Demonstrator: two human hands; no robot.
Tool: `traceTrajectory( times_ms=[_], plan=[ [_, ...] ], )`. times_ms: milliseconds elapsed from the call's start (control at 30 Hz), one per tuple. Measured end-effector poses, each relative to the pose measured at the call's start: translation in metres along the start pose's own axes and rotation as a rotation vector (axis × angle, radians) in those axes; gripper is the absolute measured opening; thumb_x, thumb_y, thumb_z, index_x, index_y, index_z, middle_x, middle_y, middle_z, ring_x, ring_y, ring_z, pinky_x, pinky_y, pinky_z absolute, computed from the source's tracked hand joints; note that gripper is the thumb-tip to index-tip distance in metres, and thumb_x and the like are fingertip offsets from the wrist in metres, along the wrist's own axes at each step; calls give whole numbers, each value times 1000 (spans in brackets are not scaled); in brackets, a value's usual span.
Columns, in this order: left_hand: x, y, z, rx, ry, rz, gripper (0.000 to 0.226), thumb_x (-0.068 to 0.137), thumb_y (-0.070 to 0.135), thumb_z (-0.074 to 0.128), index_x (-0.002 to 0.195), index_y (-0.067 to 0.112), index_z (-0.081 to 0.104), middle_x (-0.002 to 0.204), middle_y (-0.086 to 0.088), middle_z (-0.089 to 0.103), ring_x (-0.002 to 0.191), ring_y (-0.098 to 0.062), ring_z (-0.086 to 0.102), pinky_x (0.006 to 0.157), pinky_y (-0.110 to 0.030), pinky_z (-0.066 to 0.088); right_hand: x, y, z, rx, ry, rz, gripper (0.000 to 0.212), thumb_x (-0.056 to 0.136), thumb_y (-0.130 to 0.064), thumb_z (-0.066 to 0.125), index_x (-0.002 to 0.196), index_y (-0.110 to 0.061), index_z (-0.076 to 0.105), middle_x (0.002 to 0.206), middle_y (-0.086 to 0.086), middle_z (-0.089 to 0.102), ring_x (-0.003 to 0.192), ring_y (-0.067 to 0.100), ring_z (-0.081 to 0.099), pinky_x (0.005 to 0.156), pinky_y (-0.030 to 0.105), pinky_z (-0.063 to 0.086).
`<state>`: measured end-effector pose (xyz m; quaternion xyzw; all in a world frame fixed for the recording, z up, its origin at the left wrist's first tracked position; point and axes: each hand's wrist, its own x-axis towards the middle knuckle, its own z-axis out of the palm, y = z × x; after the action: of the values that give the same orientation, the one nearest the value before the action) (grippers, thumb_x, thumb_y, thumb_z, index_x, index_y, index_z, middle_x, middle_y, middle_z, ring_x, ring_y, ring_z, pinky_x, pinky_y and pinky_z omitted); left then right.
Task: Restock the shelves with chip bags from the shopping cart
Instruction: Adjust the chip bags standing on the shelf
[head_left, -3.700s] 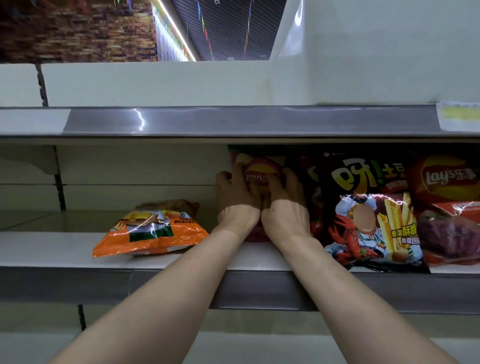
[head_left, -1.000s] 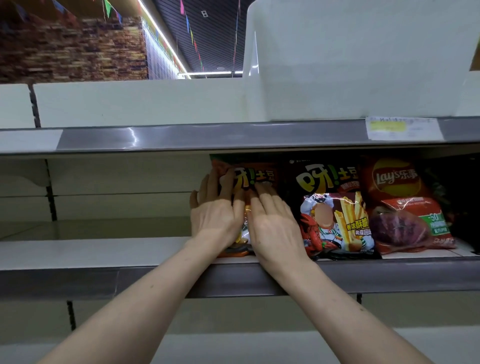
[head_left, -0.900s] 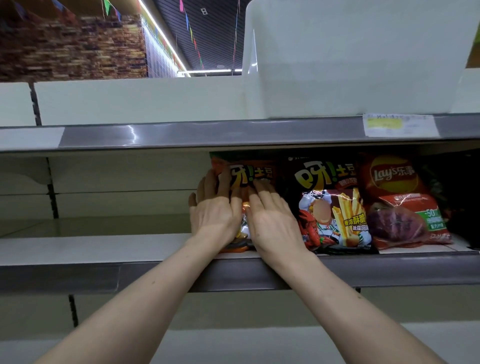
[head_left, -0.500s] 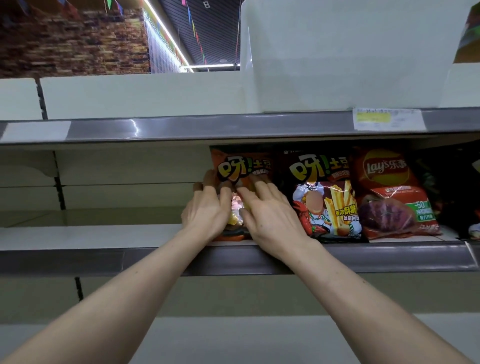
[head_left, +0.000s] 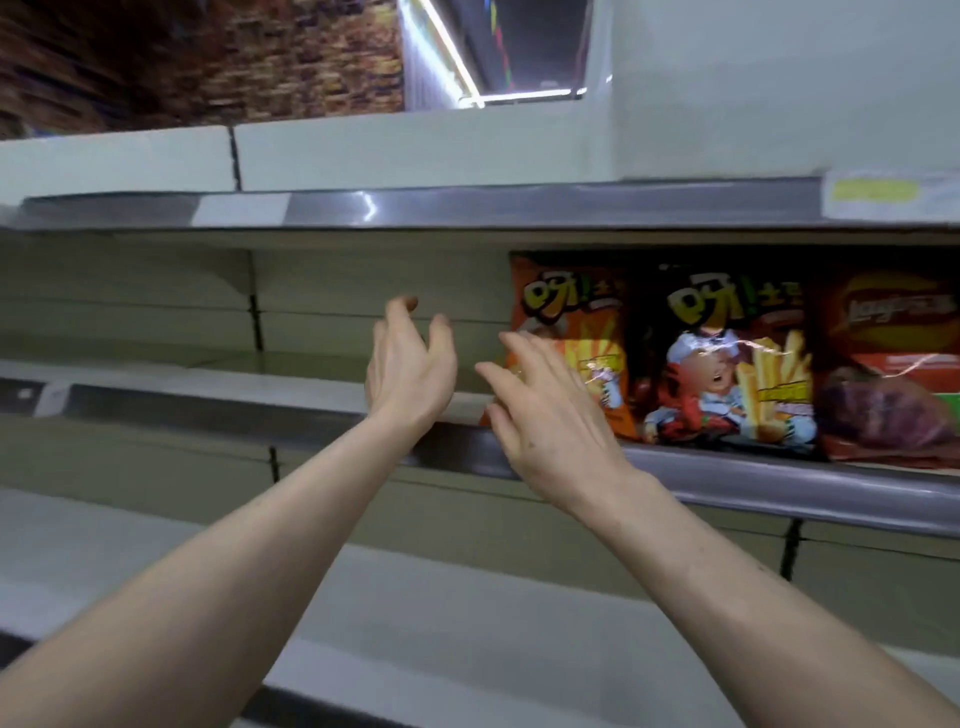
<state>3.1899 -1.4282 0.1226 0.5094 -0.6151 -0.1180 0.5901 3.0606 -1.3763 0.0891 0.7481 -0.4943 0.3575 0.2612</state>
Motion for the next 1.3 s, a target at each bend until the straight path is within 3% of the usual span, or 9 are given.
traceTrajectory(
  times_ms=[300, 467, 667, 867, 1067, 1200, 1300],
  plan=[
    [-27, -81, -83, 47, 177, -155, 36, 99, 30, 44, 131, 15, 44, 122, -10, 55, 110, -26, 53, 96, -35, 39, -12, -91, 48, 193, -165, -110, 35, 82, -6, 66, 117, -3, 64, 134, 26, 52, 127, 43, 47, 101, 55, 44],
    [-44, -129, -135, 120, 242, -279, 35, 98, 30, 46, 130, 16, 45, 117, -6, 55, 108, -24, 53, 93, -32, 39, -11, -153, 76, 260, -291, -178, 40, 96, -13, 52, 137, -8, 52, 153, 18, 32, 145, 32, 22, 117, 45, 20],
    [-64, -184, -213, 231, 241, -440, 38, 98, 33, 45, 133, 19, 41, 127, -6, 52, 108, -25, 55, 93, -36, 42, -7, -240, 110, 348, -411, -259, 44, 100, -19, 45, 144, -14, 43, 157, 12, 25, 147, 25, 13, 117, 38, 15],
    [-97, -255, -289, 287, 152, -693, 43, 91, 29, 52, 130, 17, 42, 130, -12, 50, 111, -32, 57, 97, -46, 48, -21, -325, 155, 410, -572, -311, 44, 99, -21, 46, 142, -14, 44, 155, 12, 28, 145, 26, 19, 114, 36, 19],
    [-162, -342, -342, 326, 96, -998, 46, 92, 28, 55, 134, 12, 43, 130, -13, 51, 113, -32, 56, 95, -42, 50, -79, -391, 214, 442, -811, -334, 43, 100, -21, 44, 142, -14, 45, 152, 12, 31, 142, 29, 23, 113, 40, 25],
    [-218, -400, -359, 311, 77, -1167, 42, 89, 27, 57, 125, 8, 47, 121, -14, 56, 113, -34, 55, 95, -43, 50, -130, -426, 254, 457, -963, -353, 40, 100, -23, 44, 139, -13, 47, 149, 11, 35, 140, 28, 26, 111, 38, 26],
    [-260, -440, -362, 286, 48, -1257, 29, 88, 22, 57, 111, 6, 51, 115, -19, 59, 100, -34, 59, 82, -41, 52, -170, -445, 283, 468, -1048, -360, 37, 99, -23, 45, 133, -11, 51, 143, 12, 41, 135, 30, 32, 109, 40, 32]
  ],
)
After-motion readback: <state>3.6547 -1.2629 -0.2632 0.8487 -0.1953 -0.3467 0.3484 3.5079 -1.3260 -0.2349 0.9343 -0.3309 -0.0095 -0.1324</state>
